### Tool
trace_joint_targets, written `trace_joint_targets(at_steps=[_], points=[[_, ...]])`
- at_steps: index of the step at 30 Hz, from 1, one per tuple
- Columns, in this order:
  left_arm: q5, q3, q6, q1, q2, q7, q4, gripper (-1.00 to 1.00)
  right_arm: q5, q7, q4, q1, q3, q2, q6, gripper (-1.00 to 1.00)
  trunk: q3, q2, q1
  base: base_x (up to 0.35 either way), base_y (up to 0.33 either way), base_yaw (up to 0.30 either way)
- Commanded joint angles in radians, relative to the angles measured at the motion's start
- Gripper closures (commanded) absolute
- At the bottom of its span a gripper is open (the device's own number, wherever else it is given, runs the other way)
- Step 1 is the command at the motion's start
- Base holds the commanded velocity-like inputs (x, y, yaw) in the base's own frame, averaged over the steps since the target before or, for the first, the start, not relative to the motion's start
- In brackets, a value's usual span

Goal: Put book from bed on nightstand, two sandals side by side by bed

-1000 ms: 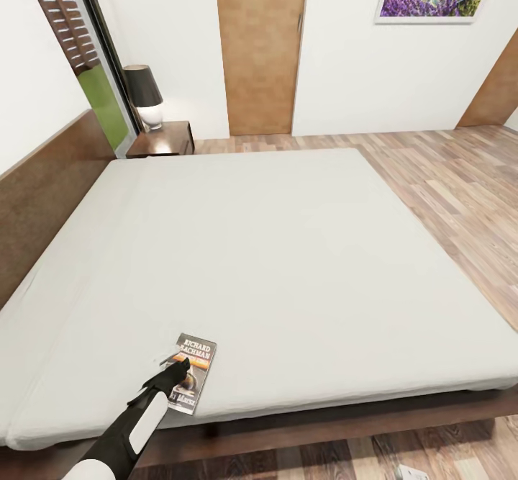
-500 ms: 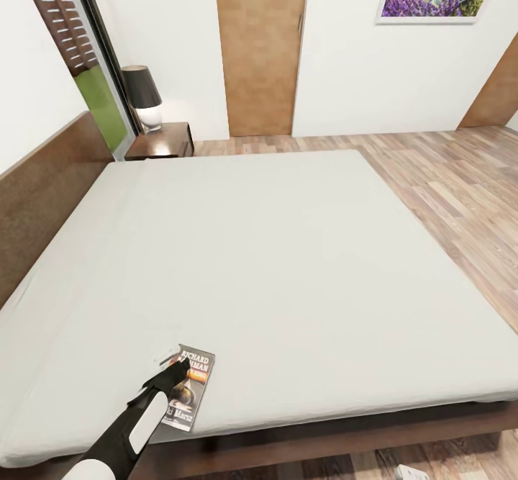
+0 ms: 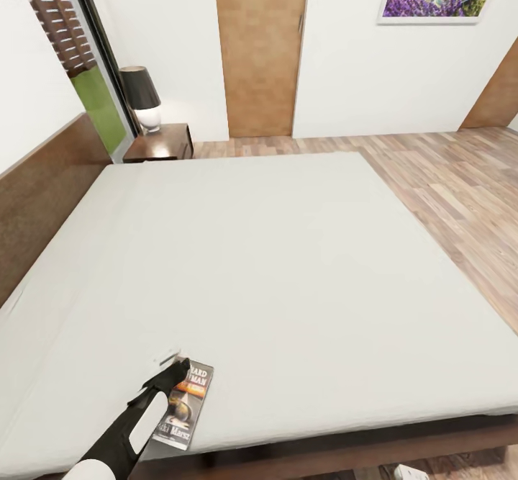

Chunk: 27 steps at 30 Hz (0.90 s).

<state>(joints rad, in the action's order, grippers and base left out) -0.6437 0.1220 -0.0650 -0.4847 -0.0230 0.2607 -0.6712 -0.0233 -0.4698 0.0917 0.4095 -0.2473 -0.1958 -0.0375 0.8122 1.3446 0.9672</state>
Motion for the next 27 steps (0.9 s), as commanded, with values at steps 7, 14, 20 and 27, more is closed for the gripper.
trace_joint_targets(at_steps=[7,14,20,27], points=[[-0.007,0.007,-0.002,0.0,-0.002,0.009,-0.002,-1.0,-0.002,-0.004,0.0,0.0,-0.005,0.0,-0.004,-1.0,0.001,0.0,0.0,0.068,0.0,0.0],[-0.007,0.007,-0.002,0.0,-0.002,0.009,-0.002,-1.0,-0.002,-0.004,0.0,0.0,-0.004,0.0,-0.004,-1.0,0.001,0.0,0.0,0.005,0.0,0.0],[-0.007,0.007,-0.002,-0.001,-0.002,0.009,-0.002,-1.0,-0.002,-0.004,0.0,0.0,-0.004,0.0,-0.004,-1.0,0.001,0.0,0.0,0.014,0.0,0.0],[-0.006,0.007,-0.002,-0.001,-0.002,0.009,-0.002,-1.0,-0.002,-0.005,0.0,0.0,-0.005,0.0,-0.004,-1.0,0.001,0.0,0.0,0.102,0.0,0.0]])
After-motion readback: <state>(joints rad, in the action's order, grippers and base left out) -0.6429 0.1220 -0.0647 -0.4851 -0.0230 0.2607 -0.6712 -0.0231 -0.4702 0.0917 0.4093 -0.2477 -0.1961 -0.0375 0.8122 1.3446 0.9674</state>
